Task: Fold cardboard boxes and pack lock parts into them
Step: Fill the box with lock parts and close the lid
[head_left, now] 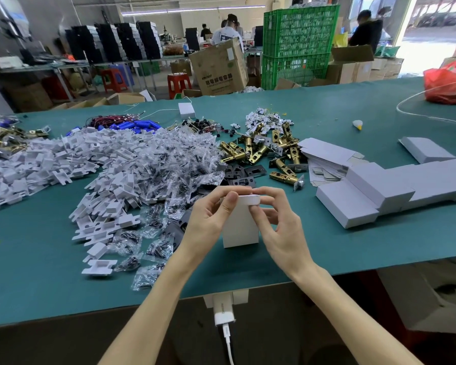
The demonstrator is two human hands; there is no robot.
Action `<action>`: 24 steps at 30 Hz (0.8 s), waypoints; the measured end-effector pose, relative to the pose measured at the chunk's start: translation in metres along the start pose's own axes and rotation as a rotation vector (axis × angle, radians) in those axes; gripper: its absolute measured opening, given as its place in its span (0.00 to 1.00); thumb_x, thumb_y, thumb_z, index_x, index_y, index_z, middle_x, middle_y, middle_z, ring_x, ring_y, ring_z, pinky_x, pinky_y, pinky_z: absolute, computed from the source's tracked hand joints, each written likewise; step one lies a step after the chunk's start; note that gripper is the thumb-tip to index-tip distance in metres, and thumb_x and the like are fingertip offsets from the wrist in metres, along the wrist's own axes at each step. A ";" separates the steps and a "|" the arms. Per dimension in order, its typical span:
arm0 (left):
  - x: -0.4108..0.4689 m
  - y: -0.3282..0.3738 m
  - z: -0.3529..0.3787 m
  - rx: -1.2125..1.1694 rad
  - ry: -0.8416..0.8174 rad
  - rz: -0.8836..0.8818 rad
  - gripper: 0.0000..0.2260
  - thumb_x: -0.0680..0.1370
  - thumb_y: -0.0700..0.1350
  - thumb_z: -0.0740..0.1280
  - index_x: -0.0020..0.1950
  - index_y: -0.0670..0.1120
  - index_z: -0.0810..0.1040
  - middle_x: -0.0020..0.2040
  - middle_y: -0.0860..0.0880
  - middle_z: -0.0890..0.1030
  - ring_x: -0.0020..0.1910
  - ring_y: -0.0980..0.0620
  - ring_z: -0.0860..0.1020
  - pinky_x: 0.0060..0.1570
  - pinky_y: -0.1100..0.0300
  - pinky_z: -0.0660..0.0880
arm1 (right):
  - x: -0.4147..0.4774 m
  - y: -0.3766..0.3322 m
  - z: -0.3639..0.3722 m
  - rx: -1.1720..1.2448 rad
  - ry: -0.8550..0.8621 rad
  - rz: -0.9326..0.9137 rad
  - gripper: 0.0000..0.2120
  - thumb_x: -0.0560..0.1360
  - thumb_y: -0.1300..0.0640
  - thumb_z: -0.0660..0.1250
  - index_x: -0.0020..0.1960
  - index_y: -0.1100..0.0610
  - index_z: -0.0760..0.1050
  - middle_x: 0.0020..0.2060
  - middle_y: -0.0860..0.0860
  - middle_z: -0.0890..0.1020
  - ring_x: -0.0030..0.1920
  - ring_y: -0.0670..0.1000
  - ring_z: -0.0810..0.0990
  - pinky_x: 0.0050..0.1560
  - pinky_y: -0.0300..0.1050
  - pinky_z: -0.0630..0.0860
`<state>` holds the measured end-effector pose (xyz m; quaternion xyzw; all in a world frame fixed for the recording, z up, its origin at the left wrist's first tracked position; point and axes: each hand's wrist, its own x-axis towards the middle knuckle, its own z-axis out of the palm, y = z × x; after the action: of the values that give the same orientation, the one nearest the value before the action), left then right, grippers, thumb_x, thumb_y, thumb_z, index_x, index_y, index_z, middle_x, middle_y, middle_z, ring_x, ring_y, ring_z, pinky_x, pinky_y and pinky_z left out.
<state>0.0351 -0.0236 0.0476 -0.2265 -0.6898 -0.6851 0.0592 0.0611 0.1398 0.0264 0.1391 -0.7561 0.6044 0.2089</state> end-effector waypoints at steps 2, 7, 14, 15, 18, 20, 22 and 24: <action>0.000 0.001 0.001 0.006 0.023 -0.001 0.13 0.84 0.46 0.63 0.60 0.43 0.84 0.53 0.48 0.87 0.45 0.57 0.82 0.39 0.68 0.74 | 0.003 -0.002 -0.003 -0.008 -0.031 -0.002 0.11 0.81 0.47 0.67 0.63 0.44 0.72 0.53 0.40 0.83 0.50 0.43 0.85 0.41 0.35 0.80; 0.002 -0.002 0.002 -0.029 0.034 -0.018 0.11 0.83 0.46 0.65 0.59 0.44 0.85 0.50 0.46 0.87 0.43 0.53 0.81 0.38 0.65 0.75 | 0.012 -0.004 -0.007 -0.041 -0.017 0.046 0.05 0.83 0.45 0.63 0.56 0.43 0.73 0.46 0.42 0.85 0.47 0.45 0.85 0.38 0.39 0.80; 0.002 0.001 -0.002 -0.034 -0.018 -0.006 0.12 0.83 0.45 0.66 0.62 0.41 0.83 0.58 0.46 0.86 0.54 0.52 0.83 0.50 0.61 0.78 | 0.013 -0.008 -0.008 -0.047 0.000 0.041 0.02 0.84 0.48 0.64 0.53 0.45 0.74 0.43 0.45 0.85 0.39 0.50 0.85 0.38 0.55 0.82; 0.002 0.001 -0.003 -0.027 -0.017 -0.004 0.12 0.83 0.45 0.66 0.62 0.41 0.83 0.58 0.46 0.86 0.55 0.51 0.83 0.50 0.61 0.78 | 0.014 -0.009 -0.008 -0.058 -0.002 0.036 0.02 0.84 0.48 0.64 0.53 0.44 0.74 0.43 0.46 0.85 0.37 0.52 0.84 0.38 0.58 0.81; 0.002 0.003 -0.001 -0.024 0.001 -0.018 0.12 0.83 0.46 0.66 0.61 0.42 0.84 0.56 0.46 0.87 0.53 0.52 0.83 0.49 0.61 0.78 | 0.016 -0.011 -0.008 -0.090 -0.002 0.028 0.03 0.84 0.47 0.64 0.51 0.41 0.73 0.42 0.47 0.84 0.33 0.58 0.82 0.36 0.63 0.79; 0.002 0.002 0.000 -0.016 0.008 -0.011 0.11 0.84 0.43 0.66 0.61 0.41 0.84 0.57 0.46 0.87 0.55 0.52 0.84 0.52 0.62 0.78 | 0.016 -0.011 -0.008 -0.098 -0.007 0.018 0.04 0.84 0.47 0.63 0.51 0.39 0.72 0.42 0.46 0.84 0.32 0.58 0.82 0.36 0.61 0.79; 0.002 0.002 0.000 -0.001 0.005 0.003 0.10 0.84 0.41 0.66 0.61 0.40 0.84 0.58 0.46 0.86 0.57 0.50 0.83 0.54 0.62 0.77 | 0.013 -0.009 -0.009 -0.105 -0.012 -0.007 0.05 0.84 0.48 0.64 0.51 0.39 0.72 0.42 0.43 0.84 0.33 0.52 0.83 0.36 0.51 0.80; 0.001 0.003 0.000 0.010 -0.006 0.015 0.10 0.84 0.41 0.66 0.62 0.39 0.84 0.59 0.46 0.86 0.59 0.48 0.83 0.56 0.62 0.77 | 0.012 -0.008 -0.009 -0.097 -0.016 -0.027 0.05 0.84 0.48 0.64 0.51 0.38 0.72 0.43 0.42 0.84 0.34 0.49 0.83 0.35 0.44 0.80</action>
<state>0.0351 -0.0239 0.0506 -0.2334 -0.6915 -0.6807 0.0636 0.0561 0.1473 0.0406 0.1441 -0.7843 0.5630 0.2174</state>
